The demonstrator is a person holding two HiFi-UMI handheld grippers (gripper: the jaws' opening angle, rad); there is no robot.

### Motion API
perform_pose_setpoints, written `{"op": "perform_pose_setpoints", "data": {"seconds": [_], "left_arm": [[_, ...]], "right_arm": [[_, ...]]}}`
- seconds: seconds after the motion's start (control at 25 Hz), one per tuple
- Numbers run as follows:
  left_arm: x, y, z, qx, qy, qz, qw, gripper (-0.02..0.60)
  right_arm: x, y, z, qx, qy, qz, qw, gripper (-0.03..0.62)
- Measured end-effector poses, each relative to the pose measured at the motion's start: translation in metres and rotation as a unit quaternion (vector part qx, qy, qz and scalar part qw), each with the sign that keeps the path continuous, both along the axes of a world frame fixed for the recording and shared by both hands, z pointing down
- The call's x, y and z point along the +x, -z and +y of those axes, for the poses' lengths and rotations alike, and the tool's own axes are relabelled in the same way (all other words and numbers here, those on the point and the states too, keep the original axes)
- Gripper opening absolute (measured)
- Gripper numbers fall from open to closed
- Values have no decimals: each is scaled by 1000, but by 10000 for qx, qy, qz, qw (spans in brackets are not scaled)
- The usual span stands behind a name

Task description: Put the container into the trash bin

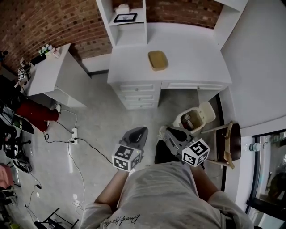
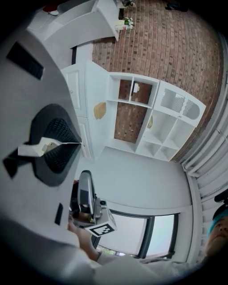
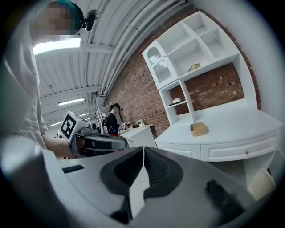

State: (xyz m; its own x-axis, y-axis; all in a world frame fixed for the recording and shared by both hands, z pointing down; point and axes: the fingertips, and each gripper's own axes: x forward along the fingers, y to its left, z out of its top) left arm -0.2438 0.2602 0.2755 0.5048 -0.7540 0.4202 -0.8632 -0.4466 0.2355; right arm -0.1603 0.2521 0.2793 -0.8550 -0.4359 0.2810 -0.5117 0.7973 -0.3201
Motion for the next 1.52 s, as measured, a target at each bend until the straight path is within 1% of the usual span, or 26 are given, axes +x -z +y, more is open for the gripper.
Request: {"op": "perform_pose_setpoints", "data": {"seconds": [0.12, 0.28, 0.36, 0.44, 0.56, 0.68, 0.76, 0.84, 1.0, 1.12, 1.32, 1.52], "left_arm": [[-2, 7, -62, 74, 77, -110, 9999, 17], [-2, 11, -133, 43, 255, -37, 9997, 17], [1, 11, -160, 15, 296, -32, 9996, 17], [5, 12, -185, 38, 348, -33, 9994, 17], [0, 13, -223, 79, 557, 70, 9984, 17], [-5, 9, -254, 49, 722, 133, 9973, 17], [-4, 9, -270, 62, 725, 109, 9973, 17], [0, 11, -284, 99, 728, 114, 9972, 17], [4, 10, -303, 40, 740, 126, 9972, 17], [1, 9, -311, -6, 728, 89, 9973, 17], [-4, 4, -324, -120, 735, 68, 9972, 17], [-11, -4, -347, -145, 555, 18, 9983, 17]], "right_arm": [[1, 0, -59, 22, 49, 62, 10000, 29], [3, 5, -130, 51, 253, 83, 9996, 31], [5, 5, -161, 27, 378, 71, 9993, 31], [10, 5, -190, -7, 395, 43, 9992, 31], [16, 7, -229, -11, 409, -22, 9992, 29], [16, 9, -254, 21, 650, -15, 9979, 29], [18, 10, -267, 52, 727, -1, 9973, 29], [23, 8, -282, 117, 670, 63, 9977, 29], [30, 6, -308, 129, 407, 168, 9989, 29], [32, 4, -324, 197, 183, 345, 9990, 29], [31, -6, -339, 22, 68, 568, 9984, 29], [26, -18, -360, -67, -210, 816, 9964, 29]]}}
